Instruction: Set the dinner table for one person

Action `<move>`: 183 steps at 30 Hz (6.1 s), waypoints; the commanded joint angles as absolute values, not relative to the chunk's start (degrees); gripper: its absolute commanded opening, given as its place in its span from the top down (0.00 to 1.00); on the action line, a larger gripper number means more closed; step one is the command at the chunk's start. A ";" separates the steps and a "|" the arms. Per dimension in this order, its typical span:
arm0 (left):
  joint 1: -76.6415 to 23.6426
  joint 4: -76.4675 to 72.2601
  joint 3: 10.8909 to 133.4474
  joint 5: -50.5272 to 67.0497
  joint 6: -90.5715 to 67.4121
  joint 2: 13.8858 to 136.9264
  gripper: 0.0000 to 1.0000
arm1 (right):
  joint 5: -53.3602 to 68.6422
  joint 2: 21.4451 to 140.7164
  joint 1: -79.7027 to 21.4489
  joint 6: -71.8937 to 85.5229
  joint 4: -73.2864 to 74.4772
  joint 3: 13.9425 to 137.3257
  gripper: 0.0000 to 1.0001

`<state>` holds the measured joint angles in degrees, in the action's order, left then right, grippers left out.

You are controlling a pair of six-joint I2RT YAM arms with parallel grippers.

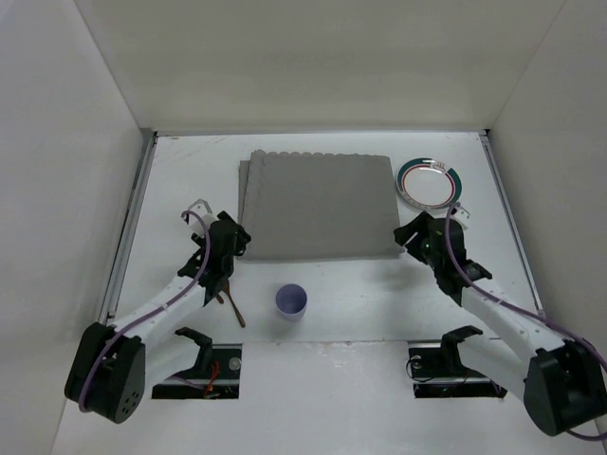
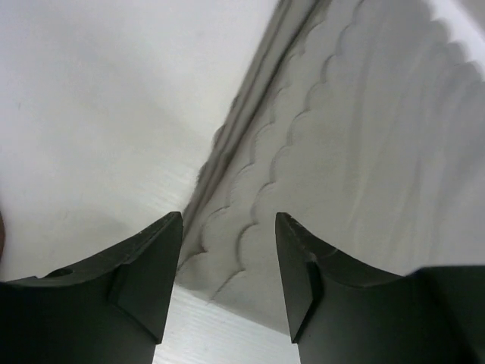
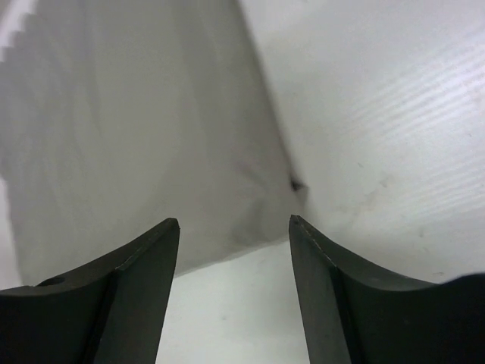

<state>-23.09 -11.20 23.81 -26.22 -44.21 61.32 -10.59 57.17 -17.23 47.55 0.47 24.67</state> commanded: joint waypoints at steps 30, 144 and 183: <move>-30.54 -39.64 17.75 -35.59 -32.52 62.05 0.43 | -14.41 86.83 6.28 52.03 -12.74 43.77 0.50; -30.71 -41.40 17.93 -35.07 -33.05 64.95 0.43 | -11.78 83.95 -62.56 21.80 18.30 68.47 0.89; -30.37 -39.90 19.51 -34.19 -33.31 68.38 0.42 | -13.62 125.06 -14.46 19.51 31.90 113.46 0.76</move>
<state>-31.16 -38.13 18.26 -34.11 -32.91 68.55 -13.10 124.07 -14.68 20.25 31.24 110.26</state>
